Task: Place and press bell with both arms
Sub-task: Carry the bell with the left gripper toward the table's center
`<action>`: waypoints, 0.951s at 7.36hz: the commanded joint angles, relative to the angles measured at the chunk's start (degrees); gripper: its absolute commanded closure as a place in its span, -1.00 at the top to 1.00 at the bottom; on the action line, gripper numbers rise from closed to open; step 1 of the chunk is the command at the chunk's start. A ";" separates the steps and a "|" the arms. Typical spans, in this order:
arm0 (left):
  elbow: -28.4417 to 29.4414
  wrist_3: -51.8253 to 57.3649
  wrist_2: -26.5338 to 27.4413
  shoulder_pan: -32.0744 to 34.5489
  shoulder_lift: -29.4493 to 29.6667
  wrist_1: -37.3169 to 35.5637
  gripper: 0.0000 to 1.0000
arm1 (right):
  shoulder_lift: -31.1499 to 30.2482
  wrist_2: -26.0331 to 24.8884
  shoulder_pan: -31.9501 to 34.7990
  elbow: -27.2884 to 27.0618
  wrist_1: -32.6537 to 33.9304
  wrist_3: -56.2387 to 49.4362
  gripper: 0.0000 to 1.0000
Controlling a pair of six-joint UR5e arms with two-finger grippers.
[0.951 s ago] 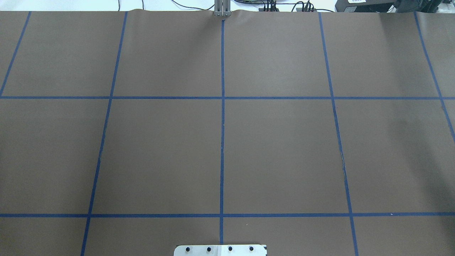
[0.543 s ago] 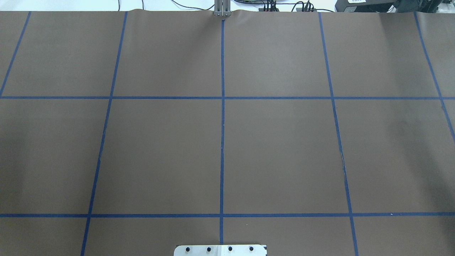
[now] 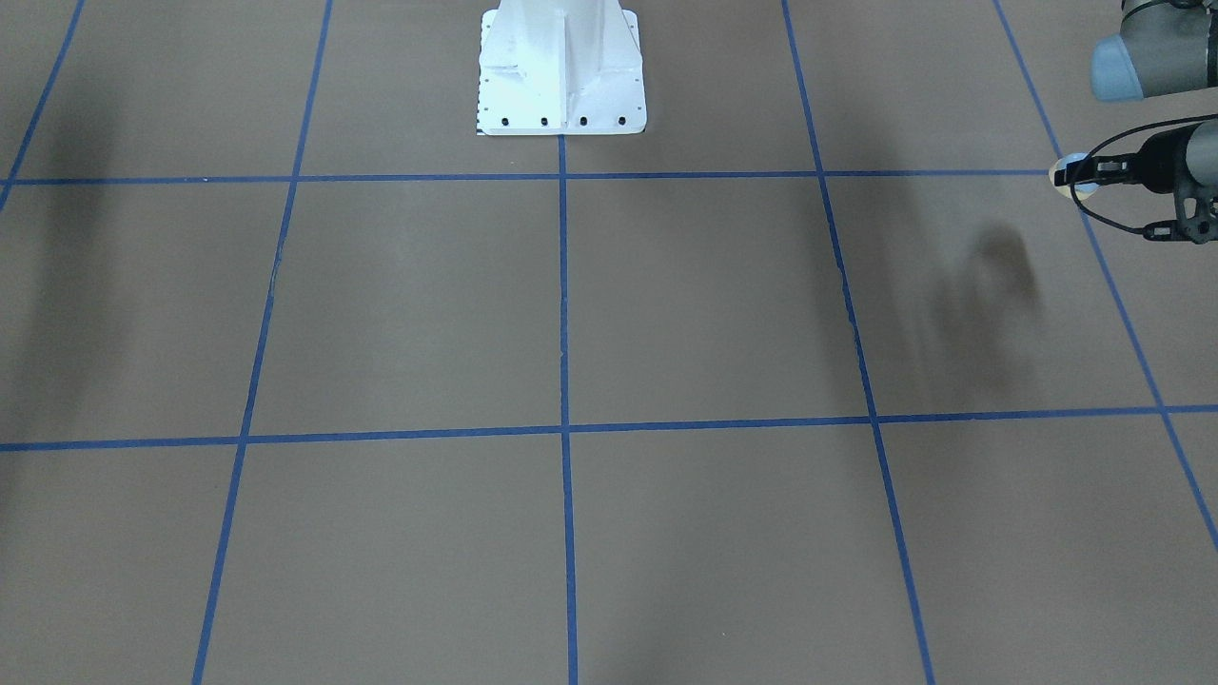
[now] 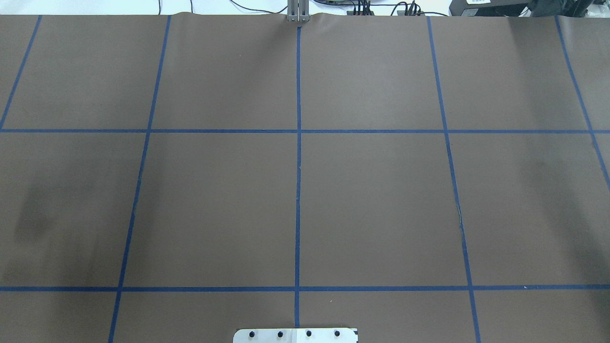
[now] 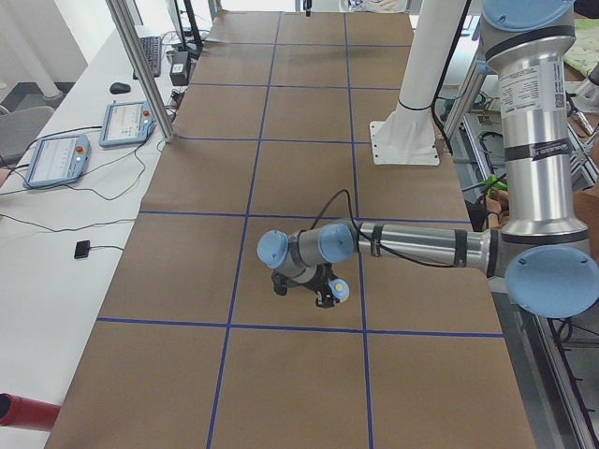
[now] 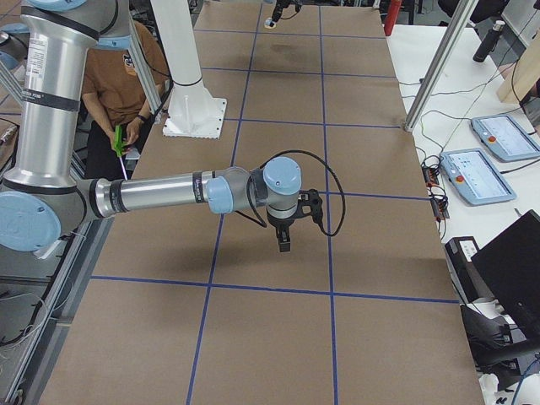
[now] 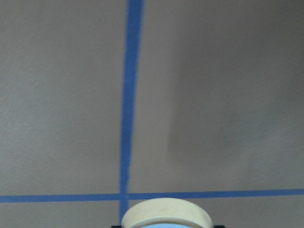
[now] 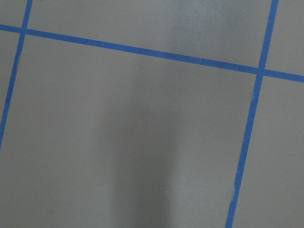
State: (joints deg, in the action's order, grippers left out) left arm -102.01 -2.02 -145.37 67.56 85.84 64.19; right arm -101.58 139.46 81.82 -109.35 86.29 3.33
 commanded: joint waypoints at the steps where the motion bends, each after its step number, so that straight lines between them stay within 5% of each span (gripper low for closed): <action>1: -3.28 -5.76 -0.18 -0.58 17.71 -15.55 -1.00 | -0.02 -0.24 0.00 0.19 -0.07 0.01 1.00; 5: 2.14 -29.74 -0.26 -15.84 40.23 -13.49 -1.00 | 0.51 -0.68 -0.17 0.28 -1.81 -0.17 1.00; 7: 12.90 -42.12 0.08 -22.54 50.09 -0.82 -1.00 | 0.60 -0.42 -0.26 0.37 -2.88 0.10 1.00</action>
State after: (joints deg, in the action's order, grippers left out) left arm -96.26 -36.10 -145.50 48.88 129.57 55.08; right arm -101.09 138.91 81.63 -109.01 84.01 3.28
